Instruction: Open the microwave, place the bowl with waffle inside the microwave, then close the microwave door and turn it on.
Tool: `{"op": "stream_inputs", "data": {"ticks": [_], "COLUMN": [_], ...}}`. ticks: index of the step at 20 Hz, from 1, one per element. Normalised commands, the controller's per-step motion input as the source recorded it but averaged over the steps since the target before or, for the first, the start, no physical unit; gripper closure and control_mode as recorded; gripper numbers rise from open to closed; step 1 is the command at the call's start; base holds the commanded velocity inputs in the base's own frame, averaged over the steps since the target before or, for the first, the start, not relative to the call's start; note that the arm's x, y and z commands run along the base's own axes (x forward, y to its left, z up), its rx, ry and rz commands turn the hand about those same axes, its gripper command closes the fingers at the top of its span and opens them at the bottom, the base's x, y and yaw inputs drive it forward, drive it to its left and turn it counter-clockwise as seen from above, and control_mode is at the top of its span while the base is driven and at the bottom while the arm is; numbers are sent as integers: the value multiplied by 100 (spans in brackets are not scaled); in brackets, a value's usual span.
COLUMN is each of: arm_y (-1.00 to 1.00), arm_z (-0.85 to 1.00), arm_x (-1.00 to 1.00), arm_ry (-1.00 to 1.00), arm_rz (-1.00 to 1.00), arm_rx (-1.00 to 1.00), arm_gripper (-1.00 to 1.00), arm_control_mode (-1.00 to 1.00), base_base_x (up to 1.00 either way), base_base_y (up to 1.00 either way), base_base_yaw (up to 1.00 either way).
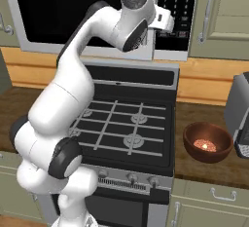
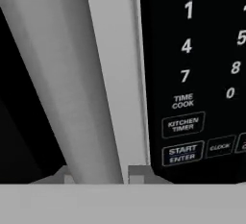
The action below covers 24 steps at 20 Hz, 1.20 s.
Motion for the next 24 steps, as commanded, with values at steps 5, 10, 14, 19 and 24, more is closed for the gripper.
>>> {"op": "stream_inputs", "data": {"ticks": [5,10,14,19,24], "arm_y": [18,34,38,50,69], "arm_z": [14,1,0,0,-4], "arm_x": [-95,-100,-100,-100,-100], "arm_ry": [7,0,0,-3,-9], "arm_rz": [-38,-35,-30,-26,-19], "arm_rx": [0,-1,-5,-9,-16], "arm_gripper": [100,100,100,100,100], "arm_control_mode": [-100,-100,-100,-100,-100], "base_base_x": [0,0,0,0,0], "base_base_y": [0,0,0,0,0], "base_base_yaw": [0,0,0,0,0]}}
